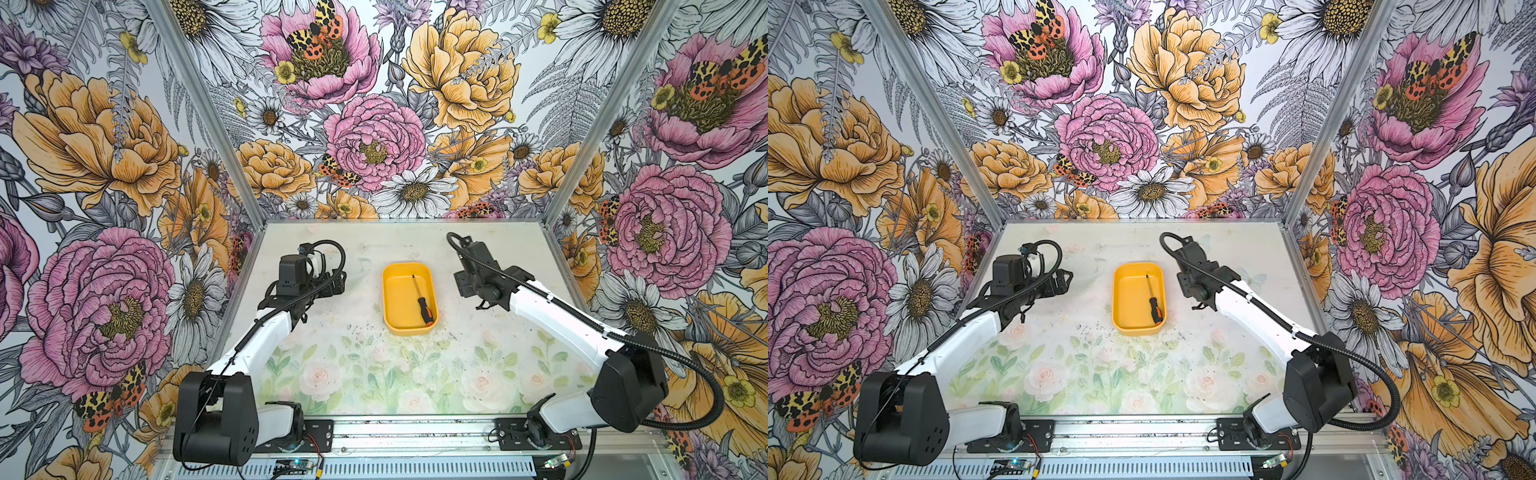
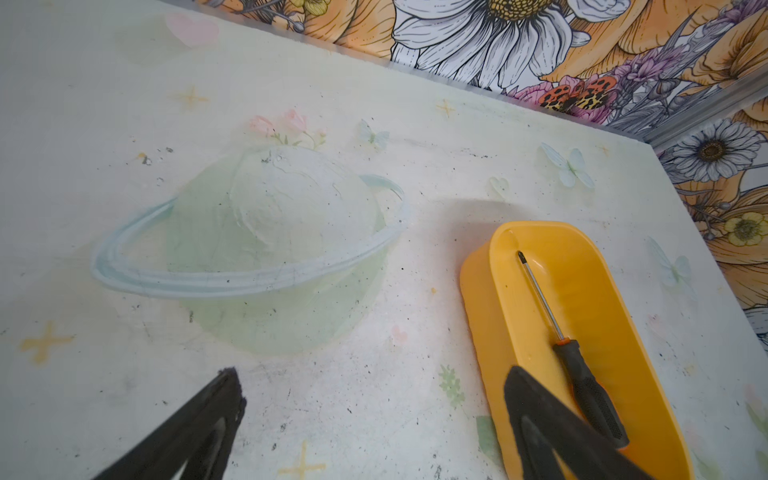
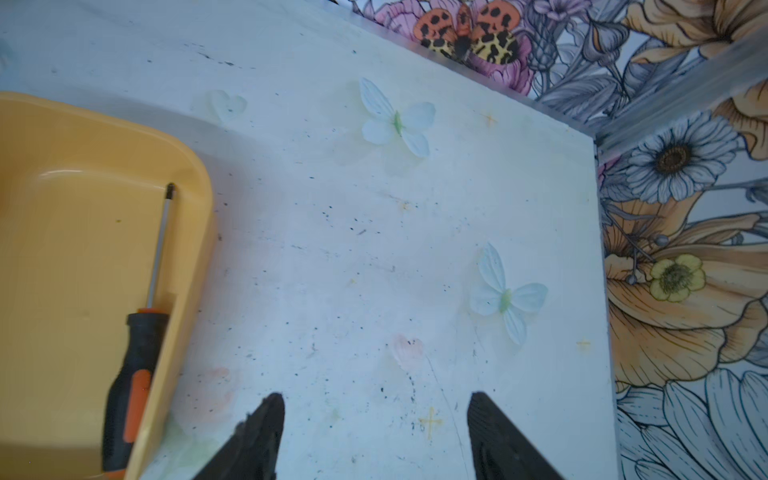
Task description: Put the screwdriver in the bin
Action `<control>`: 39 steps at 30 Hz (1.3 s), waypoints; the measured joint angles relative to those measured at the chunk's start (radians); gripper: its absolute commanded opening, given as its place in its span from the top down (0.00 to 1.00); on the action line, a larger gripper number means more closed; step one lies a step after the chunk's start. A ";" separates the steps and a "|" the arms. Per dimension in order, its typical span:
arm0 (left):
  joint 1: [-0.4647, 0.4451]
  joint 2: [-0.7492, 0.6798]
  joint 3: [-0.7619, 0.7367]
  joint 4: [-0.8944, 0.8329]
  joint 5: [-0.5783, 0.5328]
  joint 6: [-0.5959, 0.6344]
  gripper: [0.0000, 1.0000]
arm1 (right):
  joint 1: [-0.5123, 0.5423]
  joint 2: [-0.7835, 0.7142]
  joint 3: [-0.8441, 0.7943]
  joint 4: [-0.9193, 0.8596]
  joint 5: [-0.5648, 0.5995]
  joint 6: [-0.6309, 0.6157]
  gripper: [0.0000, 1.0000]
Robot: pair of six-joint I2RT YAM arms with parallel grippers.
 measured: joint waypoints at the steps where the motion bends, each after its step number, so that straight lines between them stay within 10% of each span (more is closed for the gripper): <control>1: 0.004 -0.011 -0.008 0.029 -0.012 0.012 0.01 | -0.048 -0.029 -0.049 0.042 -0.015 -0.013 0.29; 15: 0.082 -0.079 -0.290 0.510 -0.173 0.206 0.01 | -0.491 -0.137 -0.517 0.730 -0.278 -0.021 0.29; 27: 0.140 -0.013 -0.340 0.722 -0.168 0.232 0.01 | -0.506 0.039 -0.712 1.270 -0.381 -0.035 0.30; 39: 0.143 -0.019 -0.388 0.783 -0.144 0.241 0.01 | -0.494 0.116 -0.724 1.419 -0.403 -0.060 0.29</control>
